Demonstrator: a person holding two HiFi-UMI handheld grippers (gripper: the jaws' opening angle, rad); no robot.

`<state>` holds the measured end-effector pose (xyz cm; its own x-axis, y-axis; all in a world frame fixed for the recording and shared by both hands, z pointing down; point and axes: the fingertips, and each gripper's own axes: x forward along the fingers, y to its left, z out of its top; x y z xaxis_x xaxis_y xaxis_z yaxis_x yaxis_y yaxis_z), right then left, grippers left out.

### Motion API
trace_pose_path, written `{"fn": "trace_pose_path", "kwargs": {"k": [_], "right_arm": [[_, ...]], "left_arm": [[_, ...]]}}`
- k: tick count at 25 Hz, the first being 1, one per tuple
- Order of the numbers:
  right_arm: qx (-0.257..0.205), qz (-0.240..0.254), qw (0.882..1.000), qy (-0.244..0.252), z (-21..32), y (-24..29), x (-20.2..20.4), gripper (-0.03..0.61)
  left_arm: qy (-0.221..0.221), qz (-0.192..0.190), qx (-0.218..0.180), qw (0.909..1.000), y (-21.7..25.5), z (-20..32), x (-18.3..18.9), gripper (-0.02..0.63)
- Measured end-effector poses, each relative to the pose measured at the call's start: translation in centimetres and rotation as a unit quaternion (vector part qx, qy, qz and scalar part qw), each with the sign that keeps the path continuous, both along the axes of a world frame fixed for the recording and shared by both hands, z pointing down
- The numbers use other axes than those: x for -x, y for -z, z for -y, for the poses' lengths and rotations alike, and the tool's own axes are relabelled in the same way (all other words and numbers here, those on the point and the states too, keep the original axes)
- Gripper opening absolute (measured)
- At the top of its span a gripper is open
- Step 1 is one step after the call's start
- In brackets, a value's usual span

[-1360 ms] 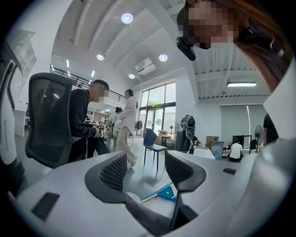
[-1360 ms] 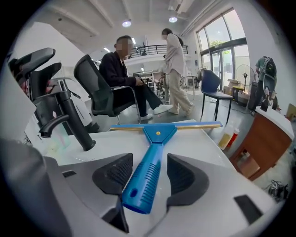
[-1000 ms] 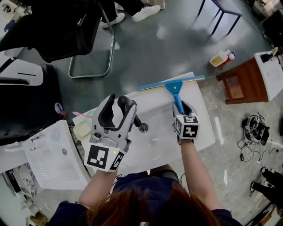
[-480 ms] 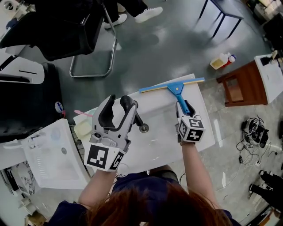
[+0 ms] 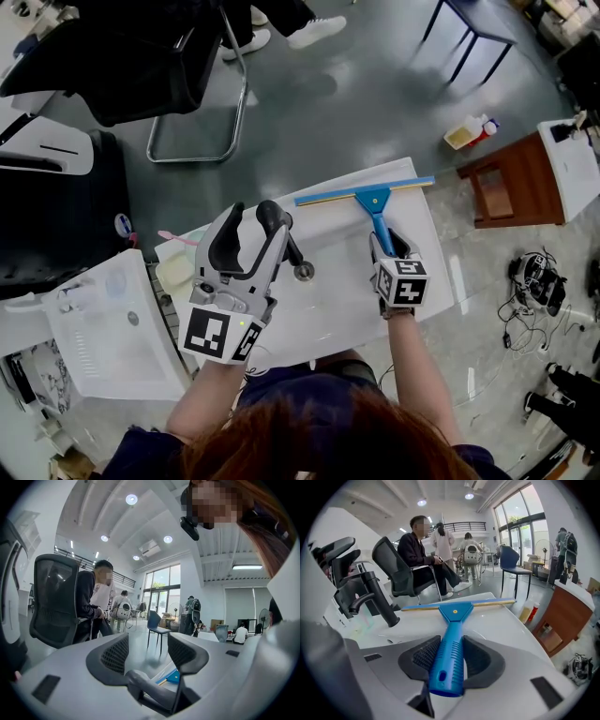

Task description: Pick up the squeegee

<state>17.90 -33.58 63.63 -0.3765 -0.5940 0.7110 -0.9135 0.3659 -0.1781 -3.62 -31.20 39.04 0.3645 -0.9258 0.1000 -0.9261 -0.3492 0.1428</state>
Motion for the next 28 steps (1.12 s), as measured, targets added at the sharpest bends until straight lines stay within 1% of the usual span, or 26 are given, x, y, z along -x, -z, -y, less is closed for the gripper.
{"fn": "trace_pose_path", "kwargs": {"k": [7, 9, 10, 13, 14, 15, 19, 23, 28], "right_arm": [[0.082, 0.002, 0.996, 0.030, 0.5, -2.0, 0.7, 0.174], [0.101, 0.007, 0.994, 0.033, 0.8, -2.3, 0.8, 0.209], [0.105, 0.008, 0.994, 0.032, 1.0, -2.3, 0.7, 0.212], [0.116, 0.008, 0.993, 0.032, 1.4, -2.7, 0.6, 0.193], [0.121, 0.011, 0.992, 0.034, 1.4, -2.9, 0.7, 0.180], [0.123, 0.013, 0.992, 0.036, 1.5, -3.0, 0.9, 0.154], [0.112, 0.027, 0.993, 0.040, 1.4, -3.1, 1.1, 0.143], [0.081, 0.061, 0.995, 0.019, 1.4, -2.4, 0.7, 0.141], [0.039, 0.063, 0.997, 0.005, 2.0, 0.3, 0.2, 0.141]], "left_arm": [[0.006, -0.002, 0.000, 1.0000, 0.0, -0.2, 0.8, 0.255], [0.009, -0.001, 0.000, 1.0000, -0.1, -0.3, 1.0, 0.255], [0.011, -0.001, 0.000, 0.9999, -0.1, -0.3, 1.1, 0.255], [0.015, -0.001, 0.001, 0.9999, -0.2, -0.2, 1.4, 0.255], [0.016, -0.001, 0.002, 0.9999, -0.2, -0.2, 1.5, 0.255], [0.017, -0.001, 0.002, 0.9999, -0.2, -0.2, 1.7, 0.255], [0.018, 0.000, 0.004, 0.9998, -0.3, 0.1, 1.9, 0.255], [0.020, 0.002, 0.003, 0.9998, -0.3, 0.2, 1.9, 0.255], [0.028, 0.003, -0.004, 0.9996, 0.1, 0.3, 2.5, 0.253]]}}
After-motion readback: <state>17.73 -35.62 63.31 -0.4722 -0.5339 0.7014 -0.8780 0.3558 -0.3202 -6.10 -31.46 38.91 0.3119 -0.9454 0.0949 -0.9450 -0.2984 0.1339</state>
